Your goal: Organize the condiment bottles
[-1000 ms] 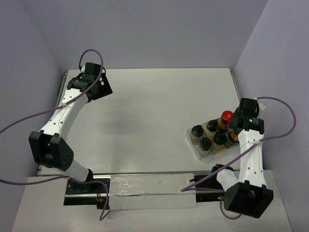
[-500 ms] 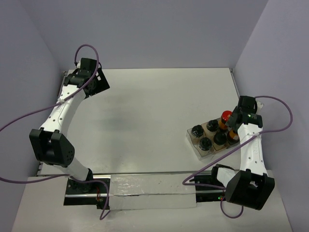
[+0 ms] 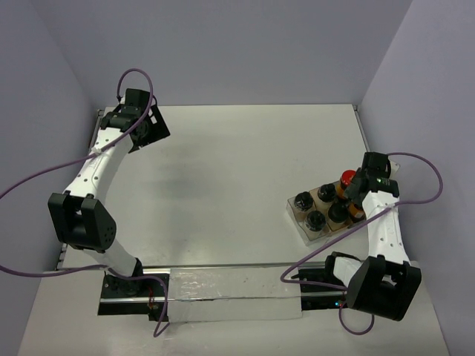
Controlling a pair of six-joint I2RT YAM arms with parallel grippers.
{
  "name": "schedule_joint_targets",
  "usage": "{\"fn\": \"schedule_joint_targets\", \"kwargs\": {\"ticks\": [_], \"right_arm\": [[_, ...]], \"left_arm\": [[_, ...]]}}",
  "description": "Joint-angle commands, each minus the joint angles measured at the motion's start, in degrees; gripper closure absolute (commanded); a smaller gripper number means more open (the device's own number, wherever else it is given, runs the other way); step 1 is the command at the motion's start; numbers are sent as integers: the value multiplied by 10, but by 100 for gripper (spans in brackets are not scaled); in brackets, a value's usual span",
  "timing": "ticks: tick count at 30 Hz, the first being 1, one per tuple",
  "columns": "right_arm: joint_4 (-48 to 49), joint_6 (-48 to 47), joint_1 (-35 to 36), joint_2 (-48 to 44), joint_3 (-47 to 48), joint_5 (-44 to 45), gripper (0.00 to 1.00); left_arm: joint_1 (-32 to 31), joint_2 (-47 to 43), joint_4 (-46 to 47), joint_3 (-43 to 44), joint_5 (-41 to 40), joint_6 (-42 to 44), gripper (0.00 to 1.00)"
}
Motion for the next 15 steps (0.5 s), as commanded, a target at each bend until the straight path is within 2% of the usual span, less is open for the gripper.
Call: {"fn": "schedule_joint_targets", "kwargs": {"ticks": [1,6,10,15], "right_arm": [[30,-1,-6,-11,16,15,14],[3,-1,-6,-29,66,13,5],[-25,-1,-5,-42,132,2,4],[-49,-1,-2,-43,235,-68,3]], "left_arm": [[7,-10,17,20,10,7,1],[7,-15,16,21,14,7,1],[7,-24,12,21,17,6,0],[7,-39,7,20,23,1,0]]}}
